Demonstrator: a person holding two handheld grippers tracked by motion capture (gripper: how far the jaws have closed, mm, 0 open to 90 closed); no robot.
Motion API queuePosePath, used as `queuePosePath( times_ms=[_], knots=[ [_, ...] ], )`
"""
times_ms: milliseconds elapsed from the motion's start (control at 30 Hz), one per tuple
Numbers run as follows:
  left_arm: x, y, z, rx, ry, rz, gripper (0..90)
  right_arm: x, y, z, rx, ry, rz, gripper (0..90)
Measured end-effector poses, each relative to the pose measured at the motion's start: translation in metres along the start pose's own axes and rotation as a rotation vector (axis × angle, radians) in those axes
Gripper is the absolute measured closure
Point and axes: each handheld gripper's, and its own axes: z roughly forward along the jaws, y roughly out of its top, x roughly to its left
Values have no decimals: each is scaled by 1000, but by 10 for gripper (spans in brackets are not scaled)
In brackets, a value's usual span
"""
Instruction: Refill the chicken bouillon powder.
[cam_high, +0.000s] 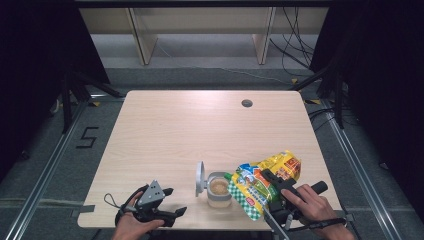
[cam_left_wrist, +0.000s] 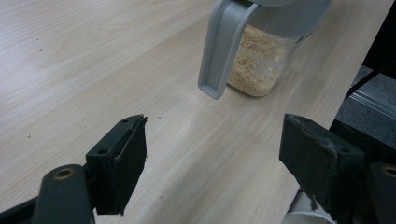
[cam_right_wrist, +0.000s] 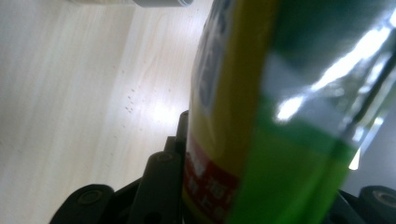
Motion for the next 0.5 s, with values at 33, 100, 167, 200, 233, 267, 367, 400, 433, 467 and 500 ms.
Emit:
queuePosePath(
  times_ms=[33,100,167,200,233,267,367,400,433,467,500],
  knots=[
    [0,0,0,-2,0,1,226,1,0,0,5,4,16,723],
    [0,0,0,-2,0,3,226,4,-1,1,-17,9,67,724],
    [0,0,1,-6,0,-1,227,4,-2,1,-42,-3,65,725],
    [0,0,1,-10,3,-2,227,6,-2,0,-46,7,88,729],
    [0,0,1,-10,2,-1,227,7,-2,0,-58,5,113,731],
    [0,0,0,-2,0,5,227,8,-2,0,-70,4,135,732],
    [0,0,-1,2,0,10,227,11,-3,-3,-82,12,213,733],
    [0,0,-1,3,3,10,227,12,-3,-2,-91,25,234,733],
    [1,0,-1,3,6,13,227,15,-3,0,-105,28,284,733],
    [1,0,-1,2,6,12,227,16,-4,0,-108,38,307,734],
    [1,0,0,1,2,12,227,12,-5,1,-126,38,246,734]
  ],
)
